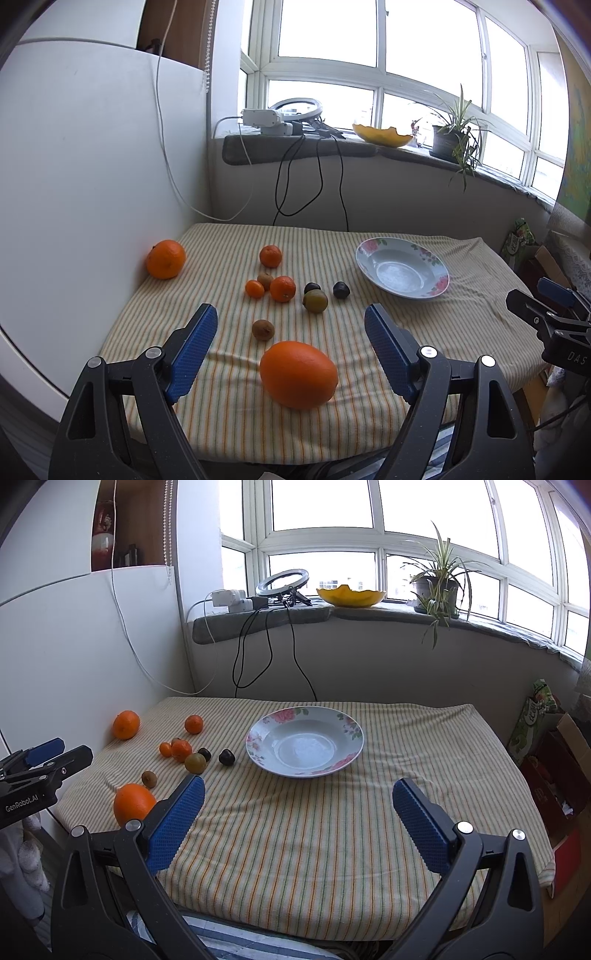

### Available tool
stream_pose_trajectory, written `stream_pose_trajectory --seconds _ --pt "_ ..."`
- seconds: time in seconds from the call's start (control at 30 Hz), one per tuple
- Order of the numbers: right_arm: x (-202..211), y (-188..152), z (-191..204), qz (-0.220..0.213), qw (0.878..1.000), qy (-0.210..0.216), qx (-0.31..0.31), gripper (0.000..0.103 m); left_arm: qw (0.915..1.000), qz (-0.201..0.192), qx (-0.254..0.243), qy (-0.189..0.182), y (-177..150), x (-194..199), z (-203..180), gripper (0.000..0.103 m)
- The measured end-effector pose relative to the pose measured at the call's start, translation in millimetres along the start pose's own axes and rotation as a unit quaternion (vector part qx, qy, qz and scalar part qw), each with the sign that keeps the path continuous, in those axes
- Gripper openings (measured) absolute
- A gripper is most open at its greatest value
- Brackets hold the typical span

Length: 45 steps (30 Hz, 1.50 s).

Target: Organize fruits

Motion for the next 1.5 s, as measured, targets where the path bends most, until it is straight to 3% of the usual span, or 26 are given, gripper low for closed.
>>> stream_pose_trajectory --seconds 0.7,0.9,1.03,1.2,1.5 --pt "-7 -3 1 0.01 1.0 0.009 -0.001 0.103 1.0 0.005 0.003 -0.002 -3 -4 2 0.082" --pt "-19 -1 6 0.028 0.999 0.044 0.004 0.103 0.9994 0.023 0.015 -0.023 -14 -11 8 0.082" --pt "-35 0 11 0.054 0.995 0.09 0.0 0.103 0.9971 0.051 0.031 -0.048 -28 -18 16 0.081" --pt "-59 1 30 0.089 0.984 0.154 0.003 0.103 0.9932 0.081 0.051 -0.066 -43 -31 26 0.081" --pt "-130 -8 72 0.202 0.943 0.265 0.001 0.102 0.984 0.126 0.066 -0.107 -61 -51 23 0.08"
Point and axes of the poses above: each gripper's, at about its wrist camera, not at the fingertips, and x roughly against the way its jaws point, z to its left, y to its top, the point moved 2 cm from there along -x, roughly the way its jaws point, and after that the axes turned 11 degrees about y, right-handed, at the moved point
